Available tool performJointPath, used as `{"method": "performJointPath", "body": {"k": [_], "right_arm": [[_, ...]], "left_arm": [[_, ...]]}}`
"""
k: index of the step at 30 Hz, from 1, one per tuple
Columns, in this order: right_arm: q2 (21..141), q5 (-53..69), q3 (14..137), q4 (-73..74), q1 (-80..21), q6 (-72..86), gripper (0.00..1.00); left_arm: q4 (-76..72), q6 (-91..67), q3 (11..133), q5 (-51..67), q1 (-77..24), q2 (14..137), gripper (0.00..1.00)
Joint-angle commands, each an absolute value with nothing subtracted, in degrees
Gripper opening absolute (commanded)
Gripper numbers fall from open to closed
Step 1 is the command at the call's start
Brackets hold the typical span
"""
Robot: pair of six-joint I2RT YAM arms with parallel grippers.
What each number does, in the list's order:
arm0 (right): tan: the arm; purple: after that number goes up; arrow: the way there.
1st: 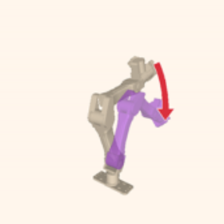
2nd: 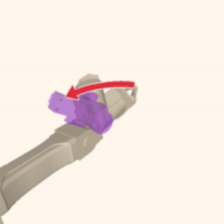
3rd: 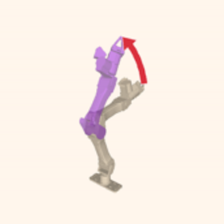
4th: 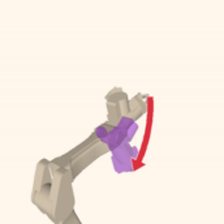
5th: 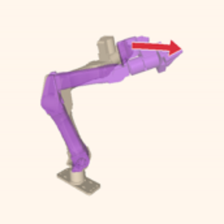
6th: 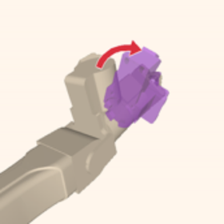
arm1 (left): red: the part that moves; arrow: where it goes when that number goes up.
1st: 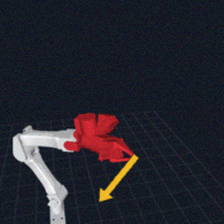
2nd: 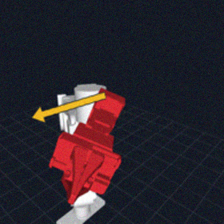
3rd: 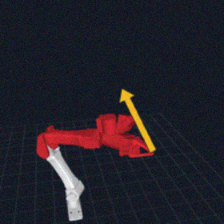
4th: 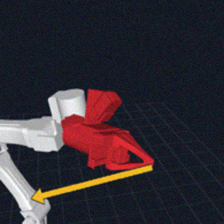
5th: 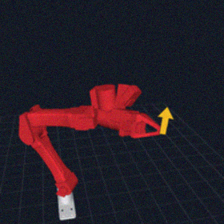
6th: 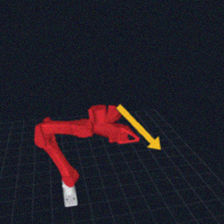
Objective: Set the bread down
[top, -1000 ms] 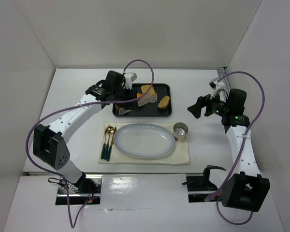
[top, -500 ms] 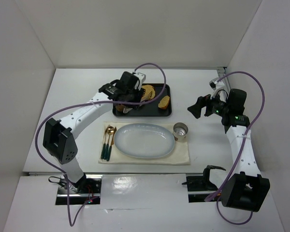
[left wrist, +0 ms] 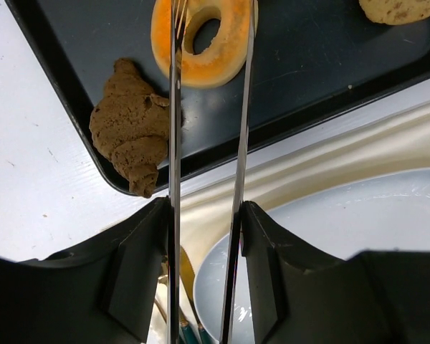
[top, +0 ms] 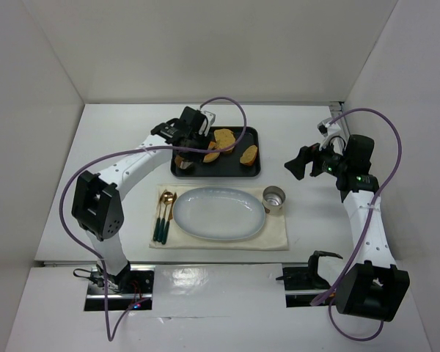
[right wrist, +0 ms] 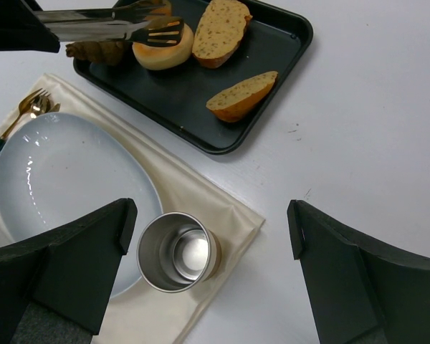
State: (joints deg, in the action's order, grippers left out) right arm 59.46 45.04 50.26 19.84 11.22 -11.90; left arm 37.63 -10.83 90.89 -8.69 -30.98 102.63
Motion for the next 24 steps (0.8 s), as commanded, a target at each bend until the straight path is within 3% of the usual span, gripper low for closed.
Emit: {"method": "performJointPath", "body": {"k": [1,24], "right_arm": [[59.0,45.6,52.5,20.2,10.9,-12.8,1.00],[59.5,45.6,52.5,20.2,10.9,-12.8,1.00]], "left_arm": [[37.2,-9.4,92.9,-7.7,-30.6,102.9,0.57],[41.7,-8.3,91.1,-4.7,-32.2,99.1,0.57]]}}
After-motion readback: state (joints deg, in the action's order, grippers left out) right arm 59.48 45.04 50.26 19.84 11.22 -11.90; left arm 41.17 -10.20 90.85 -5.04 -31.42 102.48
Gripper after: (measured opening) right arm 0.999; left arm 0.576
